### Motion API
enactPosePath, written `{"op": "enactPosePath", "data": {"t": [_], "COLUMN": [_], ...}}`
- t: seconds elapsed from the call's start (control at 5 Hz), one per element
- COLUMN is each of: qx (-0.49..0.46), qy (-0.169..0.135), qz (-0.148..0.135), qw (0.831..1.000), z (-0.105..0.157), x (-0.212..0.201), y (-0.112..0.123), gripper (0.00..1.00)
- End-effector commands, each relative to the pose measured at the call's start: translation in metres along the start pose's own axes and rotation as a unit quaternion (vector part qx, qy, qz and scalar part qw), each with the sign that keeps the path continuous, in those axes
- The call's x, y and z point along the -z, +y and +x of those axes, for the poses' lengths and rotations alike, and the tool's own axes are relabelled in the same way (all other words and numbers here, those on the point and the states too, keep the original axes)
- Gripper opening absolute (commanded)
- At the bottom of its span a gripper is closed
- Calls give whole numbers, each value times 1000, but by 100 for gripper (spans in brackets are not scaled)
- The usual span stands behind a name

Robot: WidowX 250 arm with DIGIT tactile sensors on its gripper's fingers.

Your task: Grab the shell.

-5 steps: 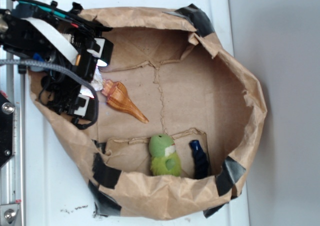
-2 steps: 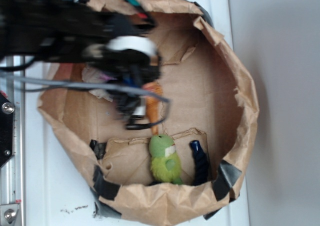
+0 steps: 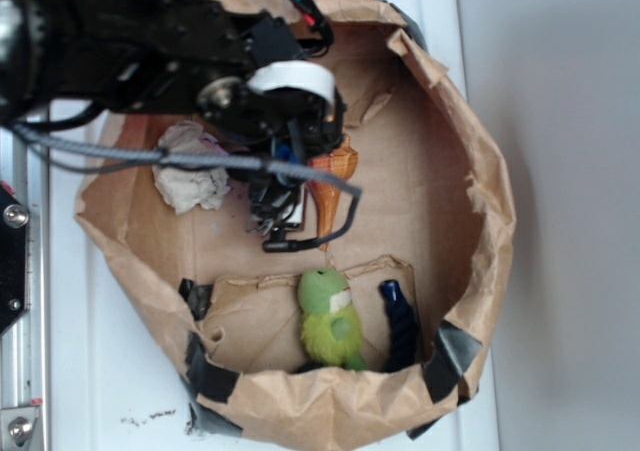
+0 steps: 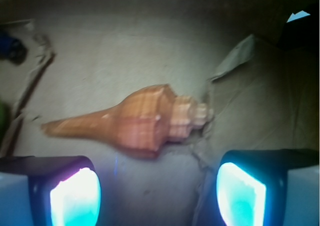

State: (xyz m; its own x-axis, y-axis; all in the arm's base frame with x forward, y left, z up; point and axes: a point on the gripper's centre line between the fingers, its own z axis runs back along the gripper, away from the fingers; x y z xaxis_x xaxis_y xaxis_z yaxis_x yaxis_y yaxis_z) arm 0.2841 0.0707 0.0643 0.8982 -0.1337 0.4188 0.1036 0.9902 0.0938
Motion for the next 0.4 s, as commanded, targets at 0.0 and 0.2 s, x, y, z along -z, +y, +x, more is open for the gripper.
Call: {"op": "enactPosePath", "data": {"t": [0.0,0.2], "qx": [24,16], "qy": [-37,-41], "qz": [14,14], "qw": [999,999], "z": [-3,-3], "x": [-15,-21], "y": [7,8], "gripper": [100,100]}}
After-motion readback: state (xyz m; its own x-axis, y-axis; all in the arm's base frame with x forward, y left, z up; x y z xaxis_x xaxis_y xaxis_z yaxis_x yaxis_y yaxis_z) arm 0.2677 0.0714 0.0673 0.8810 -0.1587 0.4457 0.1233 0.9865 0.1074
